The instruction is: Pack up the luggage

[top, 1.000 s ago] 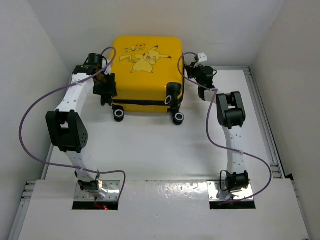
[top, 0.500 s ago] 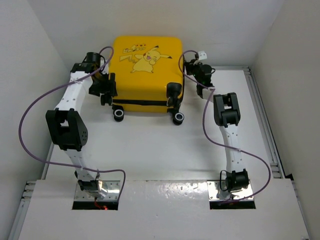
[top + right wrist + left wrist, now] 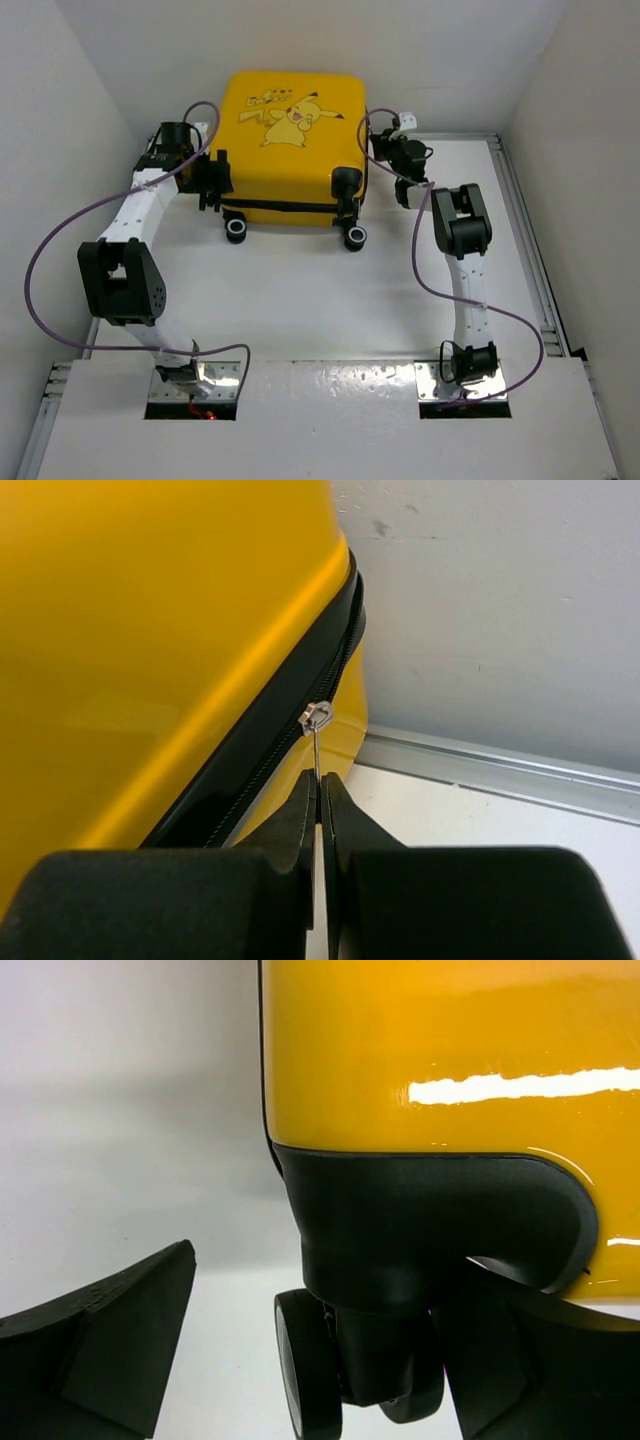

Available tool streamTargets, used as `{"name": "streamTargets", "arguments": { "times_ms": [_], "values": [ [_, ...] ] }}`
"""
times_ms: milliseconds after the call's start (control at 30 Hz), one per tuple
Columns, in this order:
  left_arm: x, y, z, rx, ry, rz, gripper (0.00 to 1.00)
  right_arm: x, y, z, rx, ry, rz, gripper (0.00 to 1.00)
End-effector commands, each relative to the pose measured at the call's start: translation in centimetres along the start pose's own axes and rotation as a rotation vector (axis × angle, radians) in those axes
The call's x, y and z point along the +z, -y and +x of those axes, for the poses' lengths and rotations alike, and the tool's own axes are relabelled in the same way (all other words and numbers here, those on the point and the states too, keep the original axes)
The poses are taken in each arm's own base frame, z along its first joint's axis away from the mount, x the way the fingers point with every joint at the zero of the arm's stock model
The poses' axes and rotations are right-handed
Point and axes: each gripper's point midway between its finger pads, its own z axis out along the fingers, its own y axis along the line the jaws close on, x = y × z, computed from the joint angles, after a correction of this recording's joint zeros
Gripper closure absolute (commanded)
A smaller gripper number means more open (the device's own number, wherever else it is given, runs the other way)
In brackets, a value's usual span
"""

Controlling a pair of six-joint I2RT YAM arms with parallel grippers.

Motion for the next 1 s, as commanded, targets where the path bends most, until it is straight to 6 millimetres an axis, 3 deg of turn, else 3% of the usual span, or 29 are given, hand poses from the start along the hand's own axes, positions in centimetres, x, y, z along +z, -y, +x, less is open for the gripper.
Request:
{"name": "streamTargets", "arguments": {
  "times_ms": [0,33,133,367,400,433,467,633,767,933,967],
  "values": [
    [-2.7,-3.7,-12.4,-0.108,0.497,-0.081,0.00,-0.9,-0.3,-1.0,-0.001,0.008,0.027,1.00],
    [-3.9,-3.9,-12.9,-0.109,0.522,-0.078,0.00,-1.1,-1.0,-1.2,-0.002,0.009,0.014,1.00],
    [-3.8,-4.0,-11.8,-0.111,0.504,-0.068,0.00,-1.8,-2.8,-0.7,0.009,-0.012,-0.028,1.00],
    [-5.8,-3.9,-12.3,-0.046,0.540,0.030,0.00,-1.9,-7.3,-1.4,0.039,-0.007,-0.120,1.00],
    [-5.7,-3.5,-12.1,-0.029,0.531,0.054,0.00,-2.0,-8.3,-1.5,0.039,-0.006,-0.146,1.00],
    [-6.5,-4.3,-12.6,-0.033,0.545,0.060,0.00,-2.1,-9.0,-1.6,0.042,-0.003,-0.161,1.00],
    [-6.7,-3.1,-12.6,-0.017,0.539,0.123,0.00,-2.2,-10.4,-2.0,0.045,0.000,-0.197,1.00],
    [-8.2,-3.6,-12.5,-0.013,0.534,0.108,0.00,-3.3,-14.4,-2.3,0.066,0.005,-0.285,1.00],
    [-9.8,-2.6,-11.6,0.085,0.540,0.139,0.00,-4.3,-16.8,-2.5,0.075,0.010,-0.330,1.00],
    [-11.3,1.5,-9.0,0.279,0.509,0.297,0.00,-6.0,-20.2,-4.2,0.109,0.024,-0.384,1.00],
    [-11.6,2.4,-8.2,0.304,0.486,0.315,0.00,-7.0,-20.9,-3.7,0.117,0.003,-0.396,1.00]
  ]
}}
